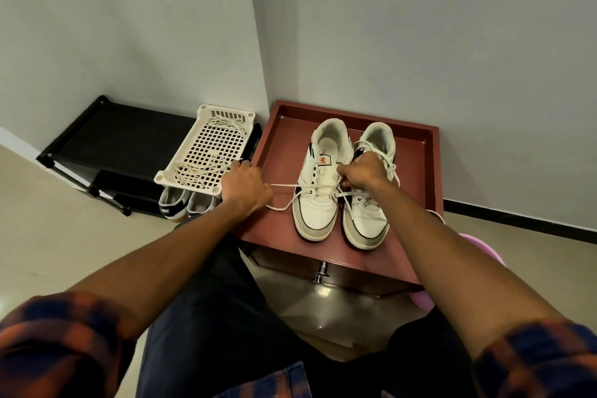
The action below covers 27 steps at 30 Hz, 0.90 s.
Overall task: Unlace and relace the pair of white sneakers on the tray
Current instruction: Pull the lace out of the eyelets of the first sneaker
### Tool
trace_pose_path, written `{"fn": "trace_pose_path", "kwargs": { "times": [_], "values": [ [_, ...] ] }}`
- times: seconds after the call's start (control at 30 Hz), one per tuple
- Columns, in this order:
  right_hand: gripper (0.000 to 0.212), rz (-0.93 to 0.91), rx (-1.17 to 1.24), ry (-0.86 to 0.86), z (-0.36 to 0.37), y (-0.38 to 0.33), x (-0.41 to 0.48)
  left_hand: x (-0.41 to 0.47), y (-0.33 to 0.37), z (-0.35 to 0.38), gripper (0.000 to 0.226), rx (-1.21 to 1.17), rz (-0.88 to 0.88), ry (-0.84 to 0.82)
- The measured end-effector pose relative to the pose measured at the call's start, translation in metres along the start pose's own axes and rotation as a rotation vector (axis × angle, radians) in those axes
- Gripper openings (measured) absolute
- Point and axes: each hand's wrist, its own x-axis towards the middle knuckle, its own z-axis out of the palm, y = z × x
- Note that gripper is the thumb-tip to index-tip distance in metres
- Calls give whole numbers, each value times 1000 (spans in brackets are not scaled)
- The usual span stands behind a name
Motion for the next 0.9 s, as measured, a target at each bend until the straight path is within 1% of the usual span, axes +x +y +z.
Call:
{"fn": "trace_pose_path", "kwargs": {
  "times": [0.07,0.2,0.27,0.4,0.53,0.6,0.7,0.83,0.9],
  "values": [
    [17,-2,2,10,1,0,1,-1,14,0,40,-44,74,-1],
    [16,-20,6,19,3,0,0,-4,58,0,40,-242,390,24],
    [16,-25,3,20,4,0,0,-4,78,5,40,-272,463,15],
    [17,-24,-1,24,4,0,-1,0,92,17,25,-346,450,-30],
    [15,-10,3,14,2,0,-3,3,79,15,20,-246,489,63],
    [13,4,22,0,2,-1,-3,3,62,14,18,-228,471,73],
    [13,16,25,-1,-1,-1,-2,4,24,20,19,-223,405,48],
    [13,7,-2,1,-2,-2,-5,7,-25,28,24,-248,210,17],
    [17,-15,-32,23,-1,-3,-6,7,-31,29,32,-261,203,-4]
  ]
}}
